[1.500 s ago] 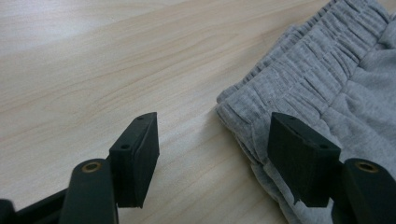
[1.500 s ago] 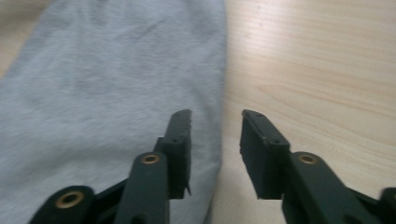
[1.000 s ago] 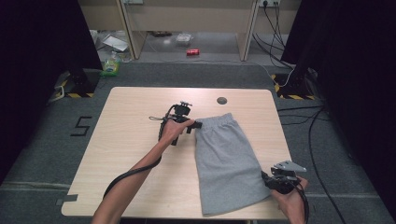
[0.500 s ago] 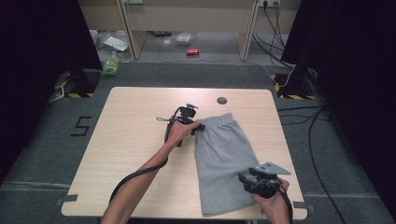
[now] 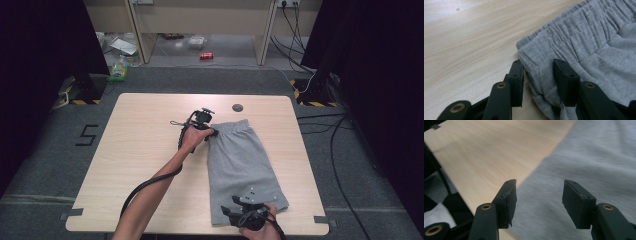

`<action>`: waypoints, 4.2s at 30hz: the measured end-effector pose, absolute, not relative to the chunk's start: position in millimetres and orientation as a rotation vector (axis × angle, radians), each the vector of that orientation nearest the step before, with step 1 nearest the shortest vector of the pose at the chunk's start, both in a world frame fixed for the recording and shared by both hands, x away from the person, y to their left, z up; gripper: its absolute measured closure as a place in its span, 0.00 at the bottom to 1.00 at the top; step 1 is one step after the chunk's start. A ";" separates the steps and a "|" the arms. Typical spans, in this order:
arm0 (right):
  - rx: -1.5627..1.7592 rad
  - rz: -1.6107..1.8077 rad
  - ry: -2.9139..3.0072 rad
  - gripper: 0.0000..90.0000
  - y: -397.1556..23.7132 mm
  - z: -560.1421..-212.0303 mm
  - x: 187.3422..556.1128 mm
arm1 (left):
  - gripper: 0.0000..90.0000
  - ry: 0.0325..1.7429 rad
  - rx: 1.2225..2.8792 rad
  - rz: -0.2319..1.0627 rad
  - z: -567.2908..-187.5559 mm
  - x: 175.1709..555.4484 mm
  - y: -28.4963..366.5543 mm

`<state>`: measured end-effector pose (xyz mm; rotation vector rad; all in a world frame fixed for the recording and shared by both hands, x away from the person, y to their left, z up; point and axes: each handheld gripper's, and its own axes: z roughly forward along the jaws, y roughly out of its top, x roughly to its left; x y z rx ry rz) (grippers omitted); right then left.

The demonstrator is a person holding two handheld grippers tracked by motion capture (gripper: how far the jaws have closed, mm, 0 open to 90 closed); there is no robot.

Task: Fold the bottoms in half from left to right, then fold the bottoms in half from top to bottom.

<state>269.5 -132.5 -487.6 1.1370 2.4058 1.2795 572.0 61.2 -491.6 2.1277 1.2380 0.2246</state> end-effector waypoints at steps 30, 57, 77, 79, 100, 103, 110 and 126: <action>0.821 1.158 2.590 0.92 -49.9 -511.6 267.2 | 0.76 1.209 2.175 0.272 -487.5 583.1 91.0; 0.760 1.328 2.714 0.65 41.0 -508.3 284.1 | 0.65 1.288 2.104 0.226 -492.2 580.0 170.0; 0.975 1.289 2.445 0.55 -31.4 -475.5 348.4 | 0.51 1.335 1.998 0.201 -489.3 574.9 180.4; 0.999 1.288 2.424 0.55 -37.5 -474.0 354.9 | 0.51 1.336 1.999 0.197 -490.4 574.9 179.4; 1.186 1.273 2.270 0.51 -85.0 -453.3 412.5 | 0.63 1.320 2.056 0.242 -499.1 573.2 168.6; 1.201 1.253 2.240 0.51 -92.2 -452.4 424.6 | 0.66 1.314 2.065 0.249 -499.0 571.9 167.4; 1.258 1.209 2.210 0.49 -108.6 -458.6 447.5 | 0.72 1.318 2.064 0.245 -498.9 569.9 165.7; 1.339 1.212 2.137 0.49 -132.8 -457.9 475.2 | 0.75 1.313 2.065 0.222 -498.8 571.3 167.6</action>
